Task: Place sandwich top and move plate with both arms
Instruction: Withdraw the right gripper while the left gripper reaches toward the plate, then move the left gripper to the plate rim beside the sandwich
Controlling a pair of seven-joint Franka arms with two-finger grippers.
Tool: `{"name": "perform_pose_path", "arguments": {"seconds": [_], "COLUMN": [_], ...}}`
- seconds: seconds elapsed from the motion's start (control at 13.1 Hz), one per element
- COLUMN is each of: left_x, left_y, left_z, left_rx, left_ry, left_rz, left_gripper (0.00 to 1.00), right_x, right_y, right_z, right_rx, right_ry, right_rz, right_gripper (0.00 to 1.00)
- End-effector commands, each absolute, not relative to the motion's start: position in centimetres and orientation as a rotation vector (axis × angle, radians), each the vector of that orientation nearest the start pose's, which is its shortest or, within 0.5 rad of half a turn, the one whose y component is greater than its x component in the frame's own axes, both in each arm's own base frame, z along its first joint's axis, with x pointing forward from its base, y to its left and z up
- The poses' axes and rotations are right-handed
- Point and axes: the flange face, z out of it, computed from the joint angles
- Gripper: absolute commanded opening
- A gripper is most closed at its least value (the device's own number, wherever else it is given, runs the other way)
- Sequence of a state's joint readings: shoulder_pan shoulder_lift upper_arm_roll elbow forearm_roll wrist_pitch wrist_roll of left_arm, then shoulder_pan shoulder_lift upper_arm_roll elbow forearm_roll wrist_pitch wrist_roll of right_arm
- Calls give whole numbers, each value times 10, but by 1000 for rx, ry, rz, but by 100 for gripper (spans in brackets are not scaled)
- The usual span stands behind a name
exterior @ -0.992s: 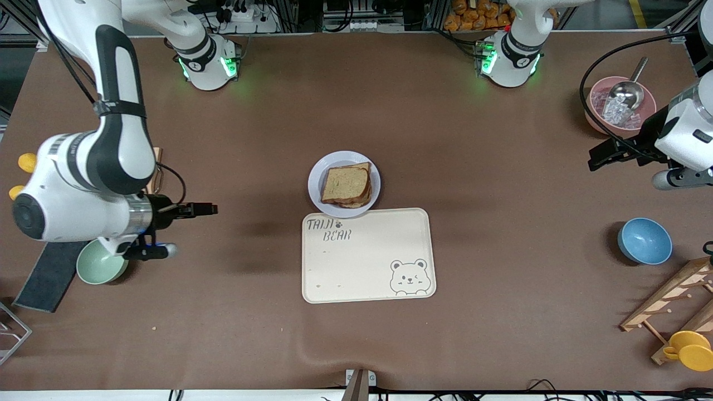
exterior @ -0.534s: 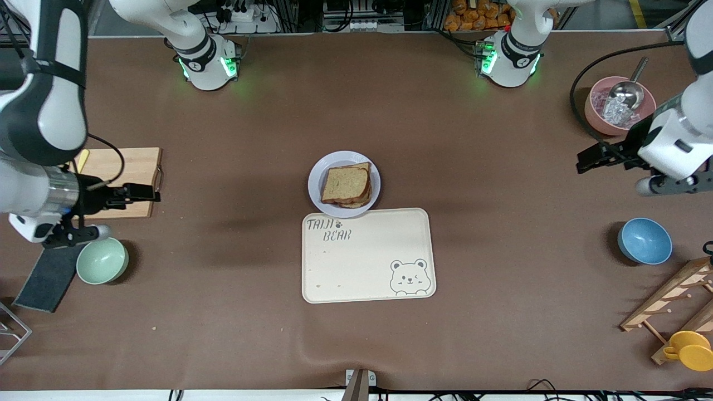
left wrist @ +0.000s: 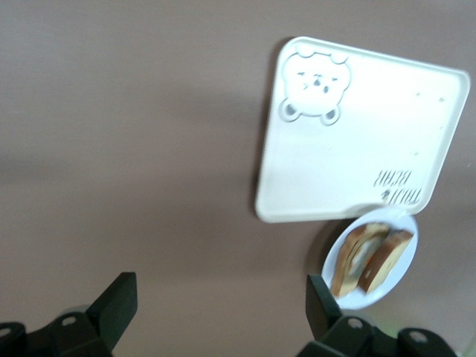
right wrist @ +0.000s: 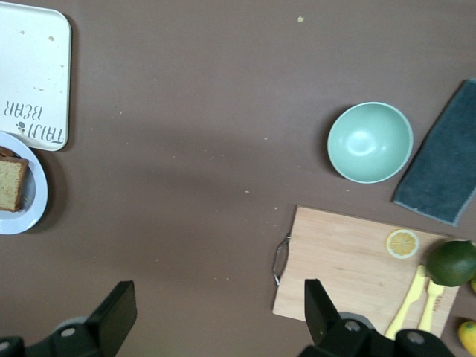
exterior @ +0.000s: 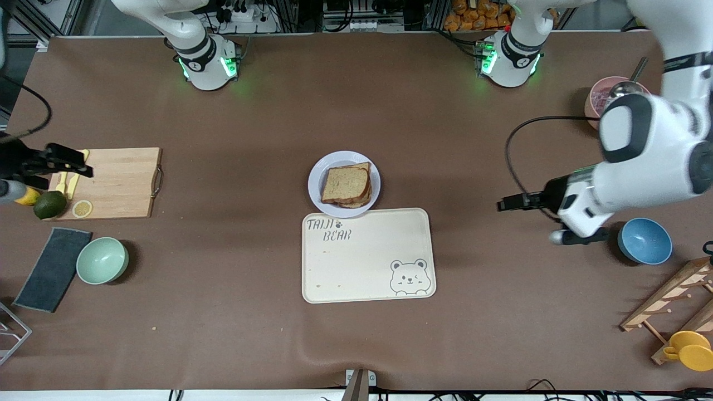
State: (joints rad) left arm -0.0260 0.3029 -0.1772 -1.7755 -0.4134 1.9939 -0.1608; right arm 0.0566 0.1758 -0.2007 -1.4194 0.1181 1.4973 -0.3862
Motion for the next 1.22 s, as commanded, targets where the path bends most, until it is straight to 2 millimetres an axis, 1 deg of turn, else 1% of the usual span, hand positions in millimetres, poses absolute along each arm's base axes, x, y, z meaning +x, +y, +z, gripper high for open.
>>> {"name": "perform_pose_path", "arguments": {"seconds": [0.0, 0.08, 0.15, 0.23, 0.31, 0.38, 0.46, 0.61, 0.69, 0.76, 0.92, 0.99, 1.07, 1.14], "left_x": [595, 593, 588, 584, 578, 568, 556, 536, 530, 526, 516, 507, 501, 497], "left_y": [-170, -178, -187, -186, -187, -186, -187, -187, -188, -190, -195, -205, -212, -217], "left_z": [341, 326, 314, 298, 281, 261, 242, 204, 193, 185, 168, 160, 152, 141], "left_rx": [-3586, -3624, -3670, -3707, -3750, -3819, -3902, -4003, -4026, -4050, -4098, -4132, -4171, -4204], "left_ry": [-381, -410, -431, -471, -492, -511, -521, -542, -560, -555, -583, -630, -640, -610], "left_rz": [327, 396, 451, 513, 572, 622, 644, 663, 667, 660, 648, 649, 625, 609], "left_gripper": [100, 100, 100, 100, 100, 100, 100, 100, 100, 100, 100, 100, 100, 100], "right_x": [590, 579, 571, 564, 555, 547, 541, 533, 520, 512, 513, 514, 516, 518], "right_y": [-74, -70, -63, -42, -28, -24, -24, -26, -27, -27, -31, -32, -32, -32], "right_z": [600, 616, 626, 635, 646, 655, 663, 681, 693, 700, 698, 696, 696, 694], "right_rx": [-2985, -2979, -2996, -3025, -3047, -3049, -3053, -3059, -3061, -3065, -3069, -3079, -3080, -3079], "right_ry": [-631, -667, -565, -372, -205, -176, -176, -172, -172, -172, -166, -165, -167, -167], "right_rz": [92, 70, 83, 113, 134, 144, 130, 88, 84, 66, 70, 75, 66, 63], "right_gripper": [100, 100, 100, 100, 100, 100, 100, 100, 100, 100, 100, 100, 100, 100]}}
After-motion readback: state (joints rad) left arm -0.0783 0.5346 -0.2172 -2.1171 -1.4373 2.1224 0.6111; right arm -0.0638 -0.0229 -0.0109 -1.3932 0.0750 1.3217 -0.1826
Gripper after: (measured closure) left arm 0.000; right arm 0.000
